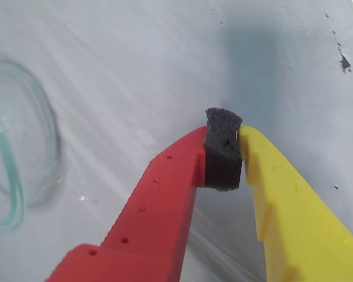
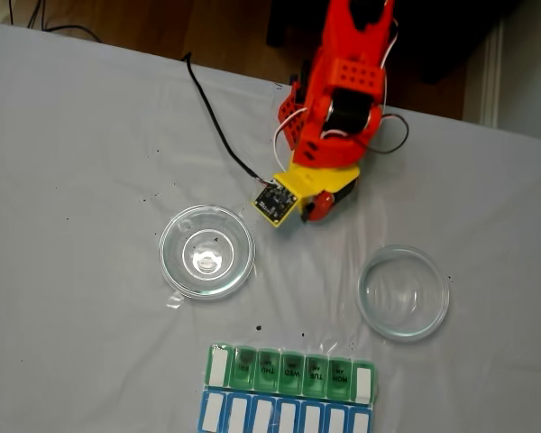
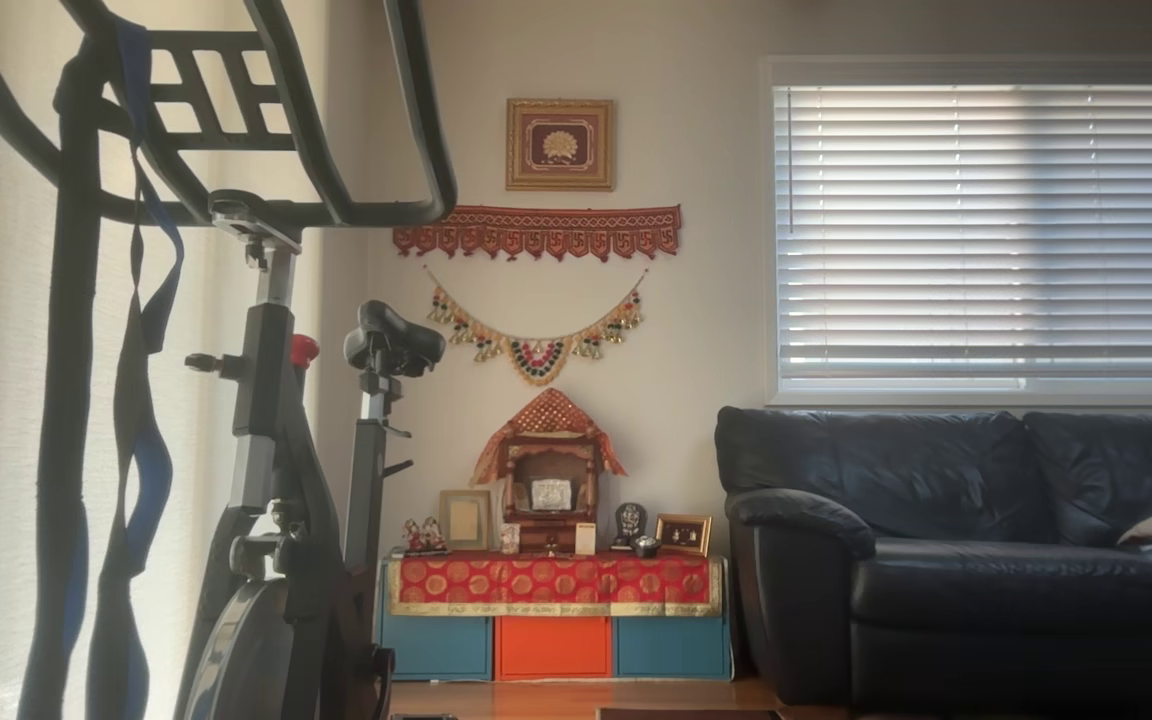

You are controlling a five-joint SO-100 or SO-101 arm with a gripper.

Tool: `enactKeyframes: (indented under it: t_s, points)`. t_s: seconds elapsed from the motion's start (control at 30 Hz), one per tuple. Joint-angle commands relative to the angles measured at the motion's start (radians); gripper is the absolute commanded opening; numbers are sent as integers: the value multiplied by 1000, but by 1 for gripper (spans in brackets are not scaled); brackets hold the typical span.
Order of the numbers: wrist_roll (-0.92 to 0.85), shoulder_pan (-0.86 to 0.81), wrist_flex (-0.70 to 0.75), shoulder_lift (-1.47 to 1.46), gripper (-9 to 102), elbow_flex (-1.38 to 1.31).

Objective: Sort medicines into box.

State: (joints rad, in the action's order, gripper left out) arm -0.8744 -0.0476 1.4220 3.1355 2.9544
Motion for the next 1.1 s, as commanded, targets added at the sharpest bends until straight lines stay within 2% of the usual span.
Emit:
enactKeyframes:
  t_s: [0.0,0.2,1.07]
  points:
    - [28,5,18,-12,2,-14]
    - [135,55,41,-12,2,-14]
    - [129,63,41,-12,3,-14]
